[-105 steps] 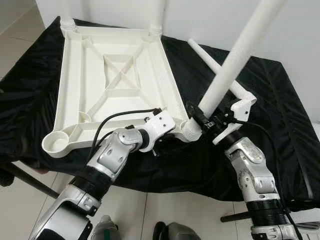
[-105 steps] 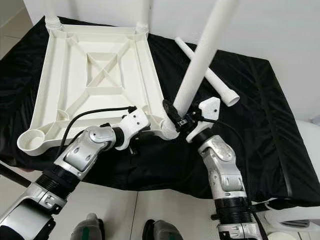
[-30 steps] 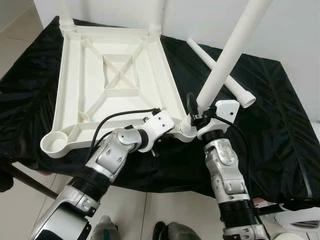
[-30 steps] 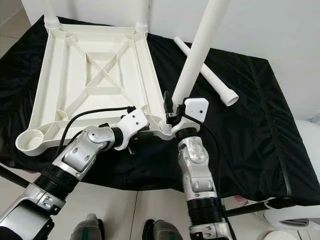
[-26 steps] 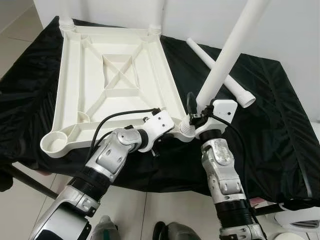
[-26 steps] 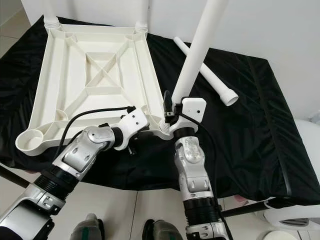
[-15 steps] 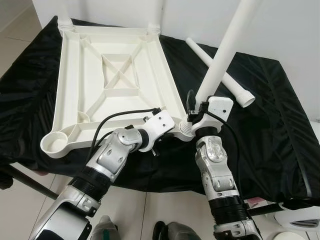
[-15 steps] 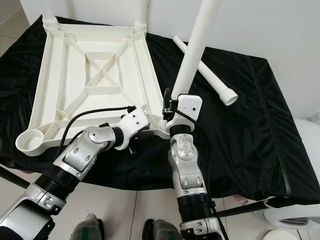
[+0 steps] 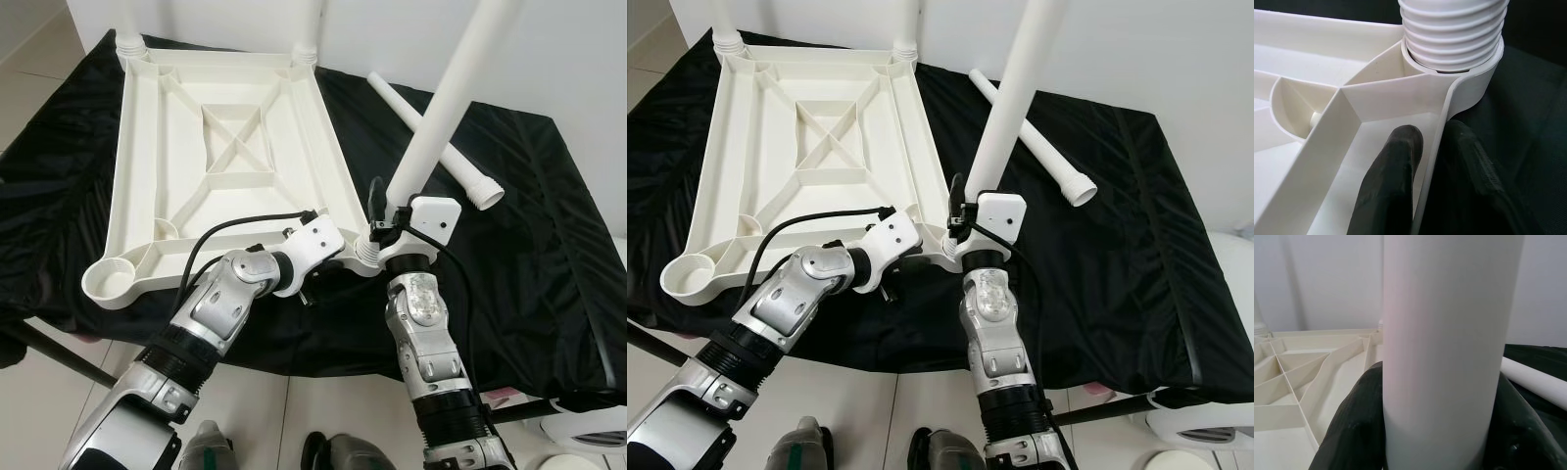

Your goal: Building children table

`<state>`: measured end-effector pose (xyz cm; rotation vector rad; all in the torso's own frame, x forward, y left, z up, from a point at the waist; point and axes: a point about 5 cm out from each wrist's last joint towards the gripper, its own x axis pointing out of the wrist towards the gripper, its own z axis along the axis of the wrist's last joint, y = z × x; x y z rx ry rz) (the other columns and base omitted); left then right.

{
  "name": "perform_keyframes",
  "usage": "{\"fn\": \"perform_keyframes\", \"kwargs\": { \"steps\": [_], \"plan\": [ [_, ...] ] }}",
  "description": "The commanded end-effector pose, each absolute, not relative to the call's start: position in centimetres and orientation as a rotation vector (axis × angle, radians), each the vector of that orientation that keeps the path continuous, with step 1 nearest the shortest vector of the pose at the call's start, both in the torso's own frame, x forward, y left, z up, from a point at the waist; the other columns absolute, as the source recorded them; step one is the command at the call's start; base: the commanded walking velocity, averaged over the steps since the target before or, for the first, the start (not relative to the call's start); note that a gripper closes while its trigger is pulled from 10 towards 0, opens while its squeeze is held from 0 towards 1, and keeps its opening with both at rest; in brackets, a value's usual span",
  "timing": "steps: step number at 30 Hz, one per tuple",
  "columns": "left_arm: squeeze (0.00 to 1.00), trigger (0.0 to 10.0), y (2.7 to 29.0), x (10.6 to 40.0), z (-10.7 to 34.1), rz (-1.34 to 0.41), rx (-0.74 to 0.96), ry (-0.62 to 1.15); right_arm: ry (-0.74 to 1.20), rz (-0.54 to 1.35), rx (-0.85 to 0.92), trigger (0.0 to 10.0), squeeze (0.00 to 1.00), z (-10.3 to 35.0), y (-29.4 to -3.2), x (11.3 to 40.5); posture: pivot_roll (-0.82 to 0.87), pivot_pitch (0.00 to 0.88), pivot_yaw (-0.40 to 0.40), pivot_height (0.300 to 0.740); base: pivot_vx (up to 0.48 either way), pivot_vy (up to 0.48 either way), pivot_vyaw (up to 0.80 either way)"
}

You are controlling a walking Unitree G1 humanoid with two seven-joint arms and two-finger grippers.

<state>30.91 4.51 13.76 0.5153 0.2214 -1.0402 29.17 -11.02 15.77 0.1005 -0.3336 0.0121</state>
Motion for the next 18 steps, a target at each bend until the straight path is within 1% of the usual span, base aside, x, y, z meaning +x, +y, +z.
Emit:
{"fn": "perform_keyframes", "kwargs": {
  "steps": [1,5,9,11,13,18],
  "plan": [
    [0.0,10.0,4.7,31.4,14.6,-1.04,0.542,0.204,-0.154,-0.084,0.085,10.0,0.0,11.7,-13.2,28.4,0.06,0.104,-0.1,0.74,0.0,0.0,0.0],
    [0.0,10.0,4.7,31.4,14.7,-1.042,0.543,0.201,-0.133,-0.018,0.066,10.0,0.0,10.8,-14.4,28.3,0.05,0.108,-0.091,0.74,0.0,0.0,0.0],
    [0.0,10.0,4.7,31.4,14.7,-1.045,0.545,0.201,-0.12,0.007,0.047,10.0,0.0,10.4,-15.1,28.3,0.05,0.109,-0.089,0.74,0.0,0.0,0.0],
    [0.0,10.0,4.7,31.4,14.7,-1.047,0.545,0.202,-0.109,0.055,0.026,10.0,0.0,10.2,-15.7,28.5,0.05,0.11,-0.087,0.74,0.0,0.0,0.0],
    [0.0,10.0,4.7,31.4,14.7,-1.047,0.545,0.202,-0.109,0.055,0.026,10.0,0.0,10.2,-15.7,28.5,0.05,0.11,-0.087,0.74,0.0,0.0,0.0],
    [0.0,10.0,4.6,31.4,14.7,-1.048,0.544,0.2,-0.071,0.181,-0.004,10.0,0.0,10.1,-16.6,29.2,0.05,0.112,-0.09,0.74,0.0,0.0,0.0]
  ]
}}
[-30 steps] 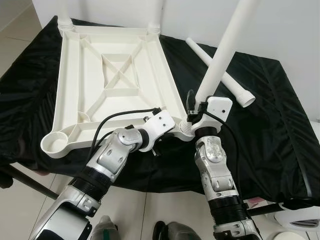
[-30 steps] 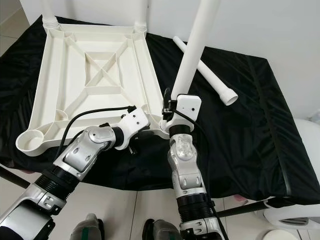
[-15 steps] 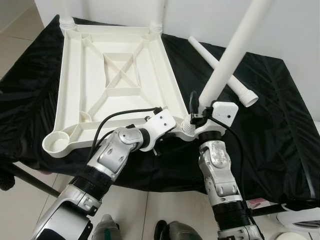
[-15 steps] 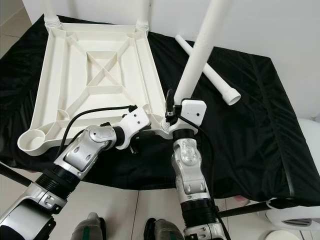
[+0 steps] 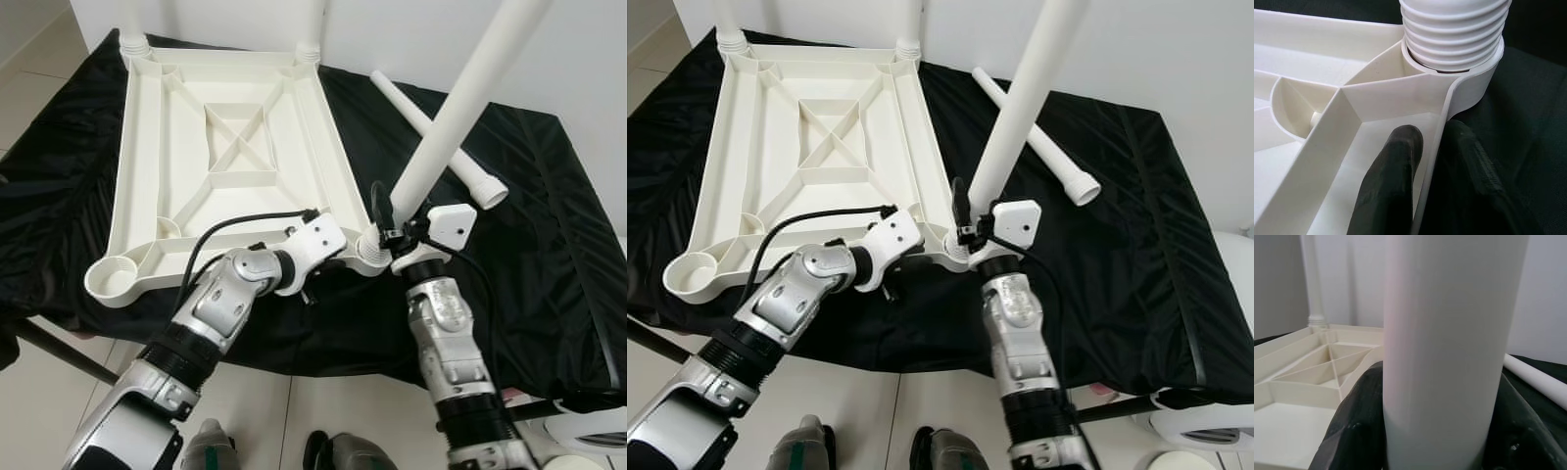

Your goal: Building children table

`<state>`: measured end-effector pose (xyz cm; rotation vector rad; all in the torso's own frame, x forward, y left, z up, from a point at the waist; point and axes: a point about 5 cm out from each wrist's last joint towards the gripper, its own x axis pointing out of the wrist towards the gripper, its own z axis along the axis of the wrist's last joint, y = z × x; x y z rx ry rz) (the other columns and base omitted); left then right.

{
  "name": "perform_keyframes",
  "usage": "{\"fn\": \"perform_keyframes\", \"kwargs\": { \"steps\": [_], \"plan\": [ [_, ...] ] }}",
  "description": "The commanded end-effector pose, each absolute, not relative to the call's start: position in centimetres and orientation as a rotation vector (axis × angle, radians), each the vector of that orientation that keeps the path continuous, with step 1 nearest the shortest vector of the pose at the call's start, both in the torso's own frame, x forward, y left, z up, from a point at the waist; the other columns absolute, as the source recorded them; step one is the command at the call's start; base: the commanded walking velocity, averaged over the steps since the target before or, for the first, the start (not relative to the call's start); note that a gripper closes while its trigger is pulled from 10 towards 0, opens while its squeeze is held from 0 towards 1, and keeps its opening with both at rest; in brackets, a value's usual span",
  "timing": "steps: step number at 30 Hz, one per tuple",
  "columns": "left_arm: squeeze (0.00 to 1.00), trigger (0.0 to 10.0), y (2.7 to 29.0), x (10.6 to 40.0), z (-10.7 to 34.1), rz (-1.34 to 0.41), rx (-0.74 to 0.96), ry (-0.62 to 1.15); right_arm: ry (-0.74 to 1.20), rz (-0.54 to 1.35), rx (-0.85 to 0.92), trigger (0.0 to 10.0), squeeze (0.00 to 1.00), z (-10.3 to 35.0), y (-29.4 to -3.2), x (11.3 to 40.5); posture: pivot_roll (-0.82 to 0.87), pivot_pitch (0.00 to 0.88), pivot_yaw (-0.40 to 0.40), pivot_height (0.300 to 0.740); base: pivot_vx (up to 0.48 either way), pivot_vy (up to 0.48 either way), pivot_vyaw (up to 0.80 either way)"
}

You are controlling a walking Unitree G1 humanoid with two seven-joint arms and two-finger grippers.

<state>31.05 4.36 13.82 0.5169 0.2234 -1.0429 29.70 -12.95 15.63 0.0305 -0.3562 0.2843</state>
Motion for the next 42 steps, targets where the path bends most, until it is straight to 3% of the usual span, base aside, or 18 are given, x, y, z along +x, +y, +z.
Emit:
{"fn": "perform_keyframes", "kwargs": {
  "steps": [1,35,42],
  "plan": [
    [0.0,10.0,4.6,31.4,14.7,-1.048,0.544,0.2,-0.071,0.181,-0.004,10.0,0.0,10.1,-16.6,29.2,0.05,0.112,-0.09,0.74,0.0,0.0,0.0],
    [0.0,10.0,4.3,31.4,14.7,-1.066,0.549,0.197,-0.068,0.127,0.064,10.0,0.0,8.9,-17.2,27.4,0.04,0.109,-0.076,0.74,0.0,0.0,0.0],
    [0.0,10.0,4.3,31.5,14.9,-1.059,0.545,0.193,-0.101,0.028,0.066,10.0,0.0,9.5,-17.0,27.5,0.05,0.11,-0.077,0.74,0.0,0.0,0.0]
  ]
}}
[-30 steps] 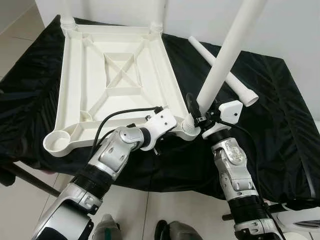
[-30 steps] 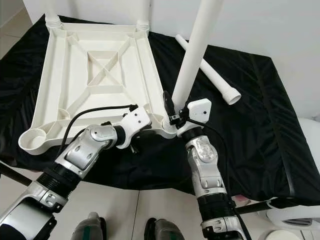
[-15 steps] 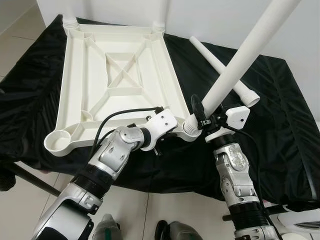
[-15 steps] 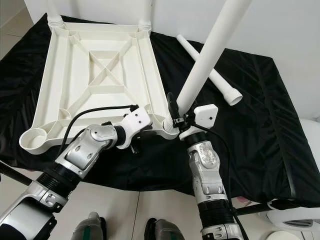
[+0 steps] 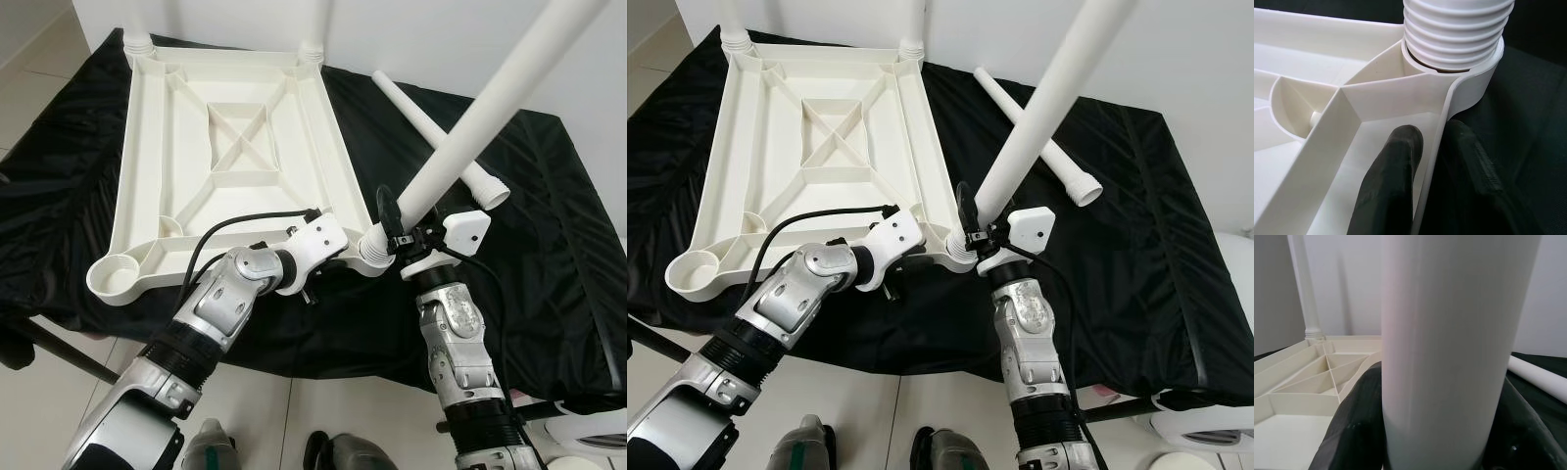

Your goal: Building children table

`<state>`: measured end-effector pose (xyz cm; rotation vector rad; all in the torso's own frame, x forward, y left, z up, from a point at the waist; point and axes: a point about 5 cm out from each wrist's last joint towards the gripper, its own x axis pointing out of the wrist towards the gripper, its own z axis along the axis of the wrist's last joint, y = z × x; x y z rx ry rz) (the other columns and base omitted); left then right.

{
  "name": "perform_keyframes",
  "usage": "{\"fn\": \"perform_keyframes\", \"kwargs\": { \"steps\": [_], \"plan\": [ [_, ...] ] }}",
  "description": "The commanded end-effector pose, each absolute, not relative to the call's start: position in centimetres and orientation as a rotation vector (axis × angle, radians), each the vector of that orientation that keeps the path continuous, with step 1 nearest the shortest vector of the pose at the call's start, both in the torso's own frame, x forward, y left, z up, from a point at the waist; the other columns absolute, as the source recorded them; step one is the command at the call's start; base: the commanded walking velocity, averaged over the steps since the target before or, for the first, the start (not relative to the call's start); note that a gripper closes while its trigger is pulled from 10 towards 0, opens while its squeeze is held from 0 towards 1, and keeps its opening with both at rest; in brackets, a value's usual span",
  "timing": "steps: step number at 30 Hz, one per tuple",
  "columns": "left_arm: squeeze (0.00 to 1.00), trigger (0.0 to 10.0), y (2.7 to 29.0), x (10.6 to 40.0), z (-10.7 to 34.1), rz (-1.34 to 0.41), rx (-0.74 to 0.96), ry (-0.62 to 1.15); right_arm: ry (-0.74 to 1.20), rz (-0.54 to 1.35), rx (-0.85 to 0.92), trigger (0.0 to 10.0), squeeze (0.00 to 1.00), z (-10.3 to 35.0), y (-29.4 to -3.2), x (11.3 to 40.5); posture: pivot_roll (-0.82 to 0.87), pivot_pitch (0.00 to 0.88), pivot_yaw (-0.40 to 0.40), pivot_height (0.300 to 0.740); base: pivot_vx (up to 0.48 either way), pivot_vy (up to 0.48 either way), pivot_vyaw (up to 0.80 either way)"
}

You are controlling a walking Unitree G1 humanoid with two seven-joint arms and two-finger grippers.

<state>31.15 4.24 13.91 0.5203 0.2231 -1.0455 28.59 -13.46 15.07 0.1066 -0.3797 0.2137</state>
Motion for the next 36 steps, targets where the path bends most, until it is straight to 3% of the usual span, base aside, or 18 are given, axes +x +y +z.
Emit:
{"fn": "perform_keyframes", "kwargs": {
  "steps": [1,25,36],
  "plan": [
    [0.0,10.0,4.3,31.5,14.9,-1.06,0.545,0.193,-0.105,-0.006,0.07,10.0,0.0,9.5,-17.0,27.5,0.05,0.109,-0.072,0.74,0.0,0.0,0.0],
    [0.0,10.0,4.2,31.8,15.4,-1.06,0.549,0.183,-0.109,-0.323,0.05,10.0,0.0,11.0,-14.9,27.3,0.06,0.12,-0.068,0.74,0.0,0.0,0.0],
    [0.0,10.0,4.5,31.7,15.5,-1.057,0.55,0.188,-0.097,-0.291,0.077,10.0,0.0,11.0,-12.9,27.2,0.07,0.133,-0.063,0.74,0.0,0.0,0.0]
  ]
}}
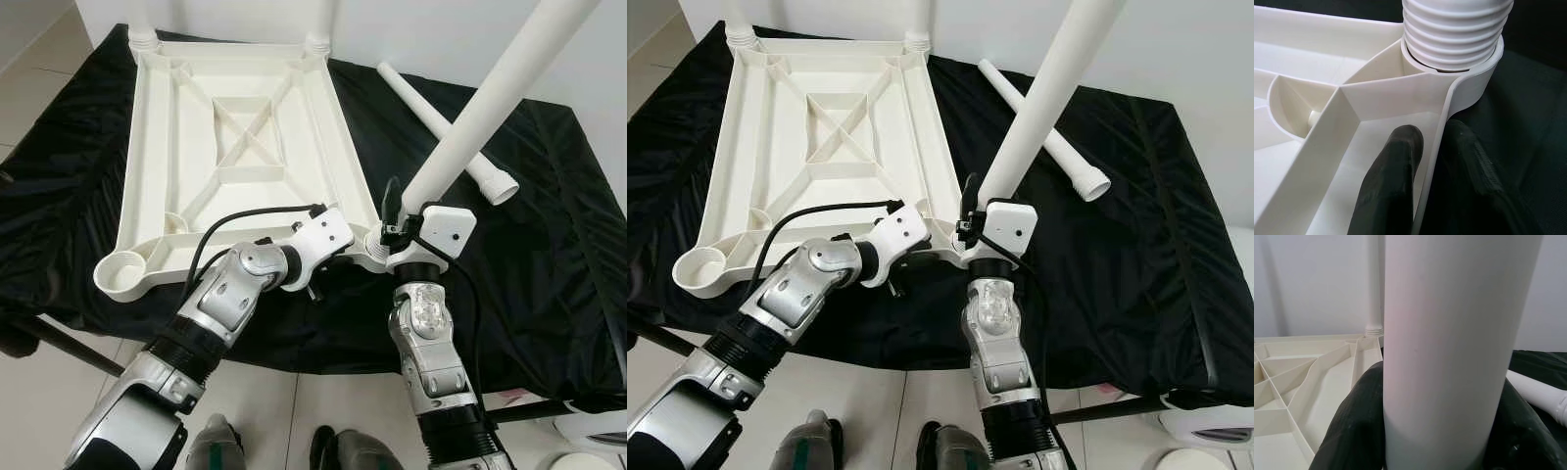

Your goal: Building children table

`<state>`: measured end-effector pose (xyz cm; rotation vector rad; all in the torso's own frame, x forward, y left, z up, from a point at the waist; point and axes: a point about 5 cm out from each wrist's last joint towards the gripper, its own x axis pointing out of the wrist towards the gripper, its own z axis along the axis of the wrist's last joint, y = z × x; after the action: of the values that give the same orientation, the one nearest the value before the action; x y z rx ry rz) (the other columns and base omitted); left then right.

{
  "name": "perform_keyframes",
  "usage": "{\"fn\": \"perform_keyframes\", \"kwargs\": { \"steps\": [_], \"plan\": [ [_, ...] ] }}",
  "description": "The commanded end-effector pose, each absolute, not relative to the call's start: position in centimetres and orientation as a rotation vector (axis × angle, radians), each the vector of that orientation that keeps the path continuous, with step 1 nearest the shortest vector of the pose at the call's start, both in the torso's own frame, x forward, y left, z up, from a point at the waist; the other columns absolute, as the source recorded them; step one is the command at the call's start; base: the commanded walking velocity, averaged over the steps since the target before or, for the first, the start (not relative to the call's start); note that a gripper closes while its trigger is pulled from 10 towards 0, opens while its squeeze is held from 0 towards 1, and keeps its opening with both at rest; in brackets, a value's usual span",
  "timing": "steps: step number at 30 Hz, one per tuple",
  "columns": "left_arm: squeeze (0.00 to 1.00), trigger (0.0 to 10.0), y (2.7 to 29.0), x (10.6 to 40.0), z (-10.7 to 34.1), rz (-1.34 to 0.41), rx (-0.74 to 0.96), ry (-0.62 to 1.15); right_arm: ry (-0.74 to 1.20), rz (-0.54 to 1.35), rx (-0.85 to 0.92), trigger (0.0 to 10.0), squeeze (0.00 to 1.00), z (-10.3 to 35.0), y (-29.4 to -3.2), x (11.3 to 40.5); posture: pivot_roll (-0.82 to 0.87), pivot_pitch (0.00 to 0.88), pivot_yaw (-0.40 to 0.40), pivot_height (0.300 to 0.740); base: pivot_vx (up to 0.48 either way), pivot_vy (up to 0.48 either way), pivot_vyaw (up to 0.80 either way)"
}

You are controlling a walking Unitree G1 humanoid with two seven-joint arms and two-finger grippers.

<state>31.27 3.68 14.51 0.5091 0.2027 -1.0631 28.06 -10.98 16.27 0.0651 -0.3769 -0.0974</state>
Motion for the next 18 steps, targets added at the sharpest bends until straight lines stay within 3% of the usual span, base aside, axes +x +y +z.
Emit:
{"fn": "perform_keyframes", "kwargs": {
  "steps": [1,3,4,5,6,18],
  "plan": [
    [0.0,10.0,4.5,31.7,15.5,-1.057,0.55,0.189,-0.108,-0.279,0.082,10.0,0.0,11.3,-12.8,27.4,0.07,0.133,-0.062,0.74,0.0,0.0,0.0],
    [0.0,10.0,4.6,31.7,15.5,-1.059,0.545,0.193,-0.118,-0.276,0.083,10.0,0.0,11.6,-12.8,27.6,0.07,0.132,-0.062,0.74,0.0,0.0,0.0],
    [0.72,10.0,4.6,31.7,15.5,-1.061,0.542,0.196,-0.137,-0.274,0.08,10.0,0.0,12.1,-12.8,27.8,0.06,0.132,-0.063,0.74,0.0,0.0,0.0],
    [0.72,10.0,4.6,31.7,15.5,-1.061,0.542,0.196,-0.137,-0.274,0.08,10.0,0.0,12.1,-12.8,27.8,0.06,0.132,-0.063,0.74,0.0,0.0,0.0],
    [1.0,10.0,4.6,31.6,15.4,-1.063,0.536,0.201,-0.153,-0.269,0.077,10.0,0.0,12.6,-12.8,28.0,0.06,0.13,-0.064,0.74,0.0,0.0,0.0],
    [1.0,10.0,3.8,31.7,16.1,-1.087,0.505,0.168,-0.221,-0.026,0.165,10.0,0.0,17.7,-12.7,30.7,0.05,0.084,-0.087,0.74,0.0,0.0,0.0]
  ]
}}
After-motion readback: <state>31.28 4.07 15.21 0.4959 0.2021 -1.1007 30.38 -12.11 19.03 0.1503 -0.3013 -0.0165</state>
